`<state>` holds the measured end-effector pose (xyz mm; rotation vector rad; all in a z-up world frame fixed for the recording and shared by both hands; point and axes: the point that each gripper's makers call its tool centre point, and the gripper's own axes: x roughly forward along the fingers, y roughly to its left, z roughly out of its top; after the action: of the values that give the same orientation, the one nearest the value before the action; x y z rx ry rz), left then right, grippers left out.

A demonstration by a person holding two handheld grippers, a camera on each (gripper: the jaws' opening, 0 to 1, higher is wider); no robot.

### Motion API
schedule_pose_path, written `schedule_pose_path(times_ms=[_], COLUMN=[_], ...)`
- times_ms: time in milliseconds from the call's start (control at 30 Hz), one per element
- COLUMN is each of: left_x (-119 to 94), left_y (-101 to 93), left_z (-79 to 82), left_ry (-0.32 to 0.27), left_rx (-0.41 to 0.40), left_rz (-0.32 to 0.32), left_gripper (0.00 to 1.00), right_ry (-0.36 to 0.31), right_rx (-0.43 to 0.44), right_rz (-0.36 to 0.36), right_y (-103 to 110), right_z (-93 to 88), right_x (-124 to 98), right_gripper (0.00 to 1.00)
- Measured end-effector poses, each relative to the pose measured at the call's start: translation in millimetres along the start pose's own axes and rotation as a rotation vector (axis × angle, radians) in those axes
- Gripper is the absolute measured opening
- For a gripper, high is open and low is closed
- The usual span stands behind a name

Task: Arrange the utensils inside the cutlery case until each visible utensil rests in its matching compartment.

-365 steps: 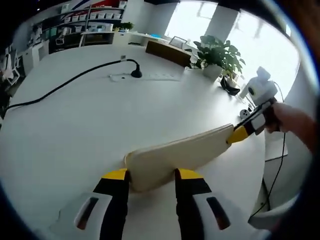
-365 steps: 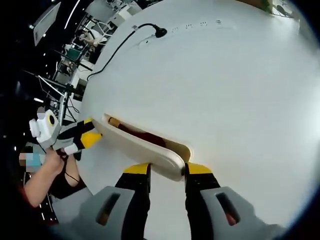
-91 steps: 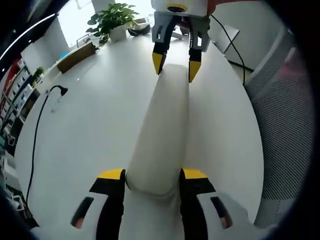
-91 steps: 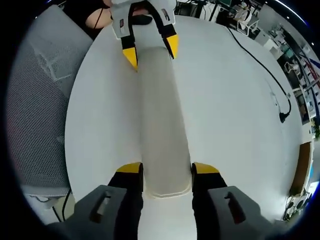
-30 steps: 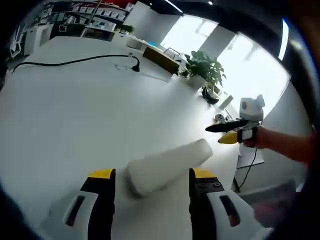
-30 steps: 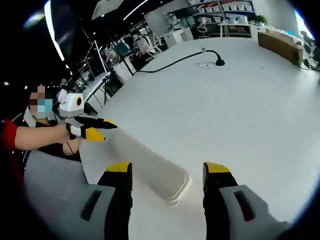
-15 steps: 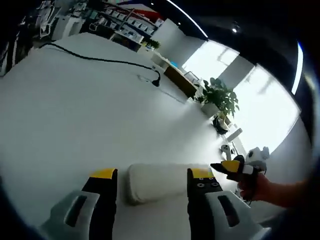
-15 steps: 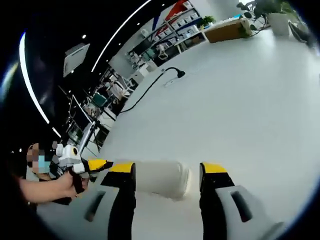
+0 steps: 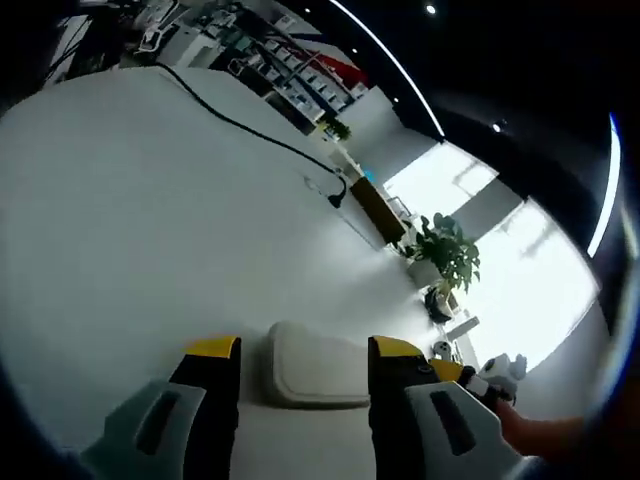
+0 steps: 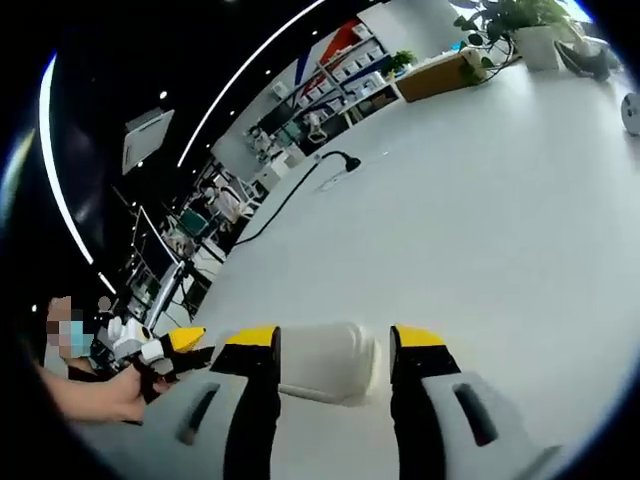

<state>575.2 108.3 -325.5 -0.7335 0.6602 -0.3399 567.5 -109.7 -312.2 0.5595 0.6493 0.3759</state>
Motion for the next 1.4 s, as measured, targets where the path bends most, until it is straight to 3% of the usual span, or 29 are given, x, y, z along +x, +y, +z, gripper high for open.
schedule_pose_path(times_ms=[200,267,367,500,567,633,733,900,1000,1033,1400], left_x=[4.0,3.5,4.3,5.0,4.3,4.8,6.6,6.1,6.2,6.1,2.6], left_y=[-2.3,-4.7,-3.8,-5.8,-4.1,-2.4,-1.7,1.9,3.8,4.6,8.8], left_z=[-1.7,-5.8,-14.7,-12.5,-12.0,-9.8,-13.6,-14.5,-14.2,-14.8,-18.6], left_ry=[0.000,0.003,0.043,0.029,0.023,0.005,0.016,0.016,0.014,0.018,-0.002], left_rx=[0.021,0.001,-0.005,-0.010,-0.012,0.019,0.038,0.049,0.055,0.071,0.155], left_rz=[-0.017,-0.024,-0.033,-0.038,-0.029,-0.021,-0.022,0.000,0.007,0.012,0.038], left_gripper=[0.51,0.49,0.47,0.49,0.48,0.49,0.45,0.40,0.38,0.36,0.28], right_ry=[0.017,-0.015,-0.030,0.019,0.023,0.010,0.001,0.027,0.066,0.044,0.005], right_rx=[0.009,0.075,0.083,0.053,0.065,0.052,0.069,0.024,-0.004,0.035,-0.001], right_rz=[0.024,0.044,0.034,0.037,0.049,0.023,0.023,0.021,0.011,0.017,-0.005], right_y=[-2.2,-0.2,-2.3,-1.5,0.3,-4.4,-8.1,-9.0,-13.0,-9.5,-11.5], right_z=[-8.2,-5.8,-3.9,-12.8,-14.8,-15.4,-14.2,-18.4,-29.3,-26.1,-19.8], right_x=[2.7,2.5,1.3,4.4,4.0,5.4,7.2,6.9,6.7,6.9,8.9], right_gripper=[0.43,0.45,0.51,0.46,0.41,0.43,0.41,0.38,0.28,0.28,0.29])
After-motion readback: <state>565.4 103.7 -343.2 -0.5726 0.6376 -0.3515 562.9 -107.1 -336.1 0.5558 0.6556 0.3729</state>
